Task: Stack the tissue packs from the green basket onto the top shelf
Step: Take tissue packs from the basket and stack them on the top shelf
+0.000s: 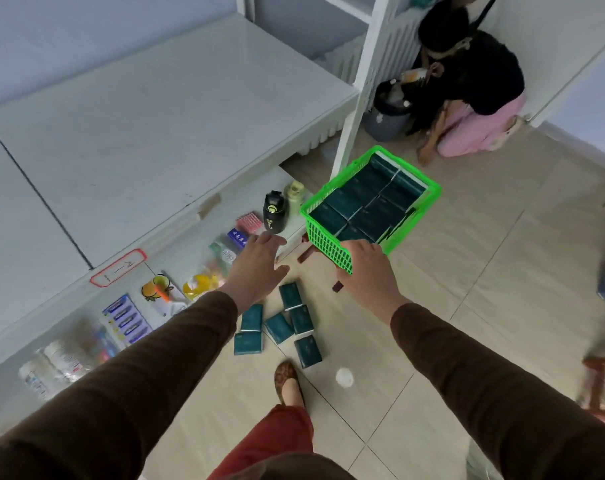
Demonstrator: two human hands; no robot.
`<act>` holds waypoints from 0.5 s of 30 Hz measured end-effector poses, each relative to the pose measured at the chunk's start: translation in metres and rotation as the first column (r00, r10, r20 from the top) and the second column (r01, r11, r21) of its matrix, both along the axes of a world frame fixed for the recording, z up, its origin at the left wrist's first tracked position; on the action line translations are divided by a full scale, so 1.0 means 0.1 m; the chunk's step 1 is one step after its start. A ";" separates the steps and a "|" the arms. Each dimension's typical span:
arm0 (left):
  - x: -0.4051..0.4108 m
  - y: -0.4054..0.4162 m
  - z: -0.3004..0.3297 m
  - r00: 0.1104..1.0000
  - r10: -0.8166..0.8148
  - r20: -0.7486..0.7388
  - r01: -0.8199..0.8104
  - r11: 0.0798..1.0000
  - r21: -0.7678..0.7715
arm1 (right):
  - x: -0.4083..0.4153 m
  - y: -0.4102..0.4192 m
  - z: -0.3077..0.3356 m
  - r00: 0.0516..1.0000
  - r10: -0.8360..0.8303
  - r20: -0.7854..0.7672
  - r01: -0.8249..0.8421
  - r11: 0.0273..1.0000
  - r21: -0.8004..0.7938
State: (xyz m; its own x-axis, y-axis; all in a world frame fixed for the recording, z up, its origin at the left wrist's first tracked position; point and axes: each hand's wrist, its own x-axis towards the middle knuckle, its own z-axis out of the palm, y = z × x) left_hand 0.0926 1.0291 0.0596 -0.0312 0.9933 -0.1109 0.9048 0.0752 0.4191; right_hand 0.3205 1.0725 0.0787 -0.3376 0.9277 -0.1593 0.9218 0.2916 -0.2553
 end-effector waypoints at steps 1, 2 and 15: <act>0.10 0.19 -0.06 1.000 -0.014 0.014 0.014 1.000 -0.017 | 0.10 0.16 -0.05 1.000 -0.021 -0.005 0.021 1.000 -0.023; 0.21 0.36 -0.11 0.999 -0.025 0.024 0.026 0.999 -0.035 | 0.21 0.32 -0.10 0.999 -0.047 -0.022 0.046 0.998 -0.049; 0.94 2.29 -1.21 0.997 0.000 -0.073 -0.023 0.948 -0.318 | 0.87 2.19 -1.46 0.989 -0.138 -0.050 0.102 0.892 -0.441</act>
